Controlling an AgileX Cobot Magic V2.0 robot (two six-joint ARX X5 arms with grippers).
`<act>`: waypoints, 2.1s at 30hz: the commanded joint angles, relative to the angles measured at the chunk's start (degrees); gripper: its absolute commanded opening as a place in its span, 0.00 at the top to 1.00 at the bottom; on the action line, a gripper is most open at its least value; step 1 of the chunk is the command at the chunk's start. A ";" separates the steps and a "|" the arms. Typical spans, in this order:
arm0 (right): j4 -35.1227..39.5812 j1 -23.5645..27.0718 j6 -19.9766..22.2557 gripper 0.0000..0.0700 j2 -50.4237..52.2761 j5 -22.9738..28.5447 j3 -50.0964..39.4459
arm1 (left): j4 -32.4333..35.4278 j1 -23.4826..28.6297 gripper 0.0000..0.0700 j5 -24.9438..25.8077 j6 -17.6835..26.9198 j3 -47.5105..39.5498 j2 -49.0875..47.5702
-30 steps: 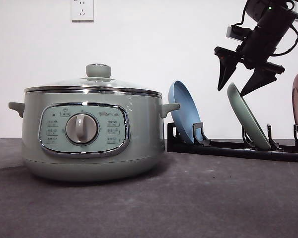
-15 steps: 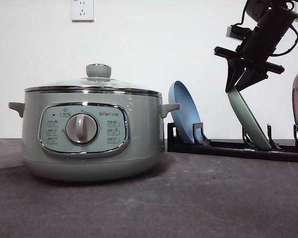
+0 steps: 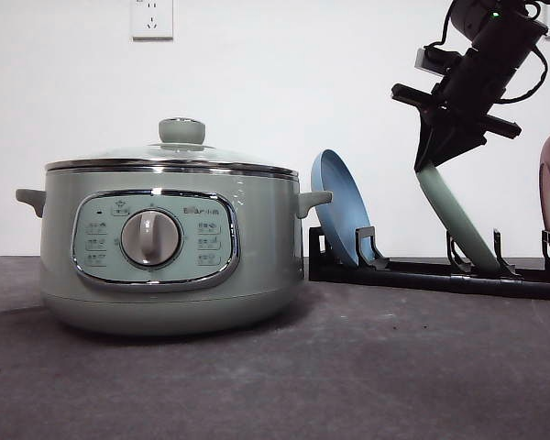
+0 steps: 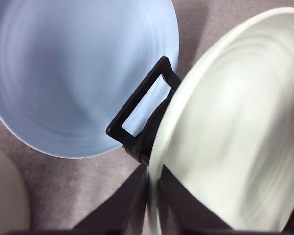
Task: Transfer potato from steamer to green plate
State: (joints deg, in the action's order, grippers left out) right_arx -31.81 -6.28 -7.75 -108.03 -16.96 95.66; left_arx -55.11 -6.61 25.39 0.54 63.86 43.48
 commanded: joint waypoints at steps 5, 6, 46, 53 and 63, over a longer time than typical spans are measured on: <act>2.79 -1.00 -1.25 0.99 2.86 -2.76 2.90 | 0.47 -0.11 0.26 0.19 0.32 1.44 0.31; 2.89 -1.27 -1.24 0.99 3.44 -2.75 3.20 | 0.48 -0.11 0.26 0.17 0.32 1.44 0.31; -40.53 -31.07 15.54 0.99 28.27 24.56 0.89 | 0.81 -0.11 0.26 0.15 0.35 1.44 0.33; -39.17 -41.35 12.39 0.99 29.45 28.94 -12.44 | 0.83 -0.11 0.26 0.15 0.35 1.44 0.33; -32.15 -52.44 5.94 0.99 29.40 31.63 -26.61 | 0.83 -0.11 0.26 0.15 0.35 1.44 0.33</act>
State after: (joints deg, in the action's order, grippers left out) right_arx -64.59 -57.68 0.44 -78.35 13.92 68.90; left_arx -54.98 -6.61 25.39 0.54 63.86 43.48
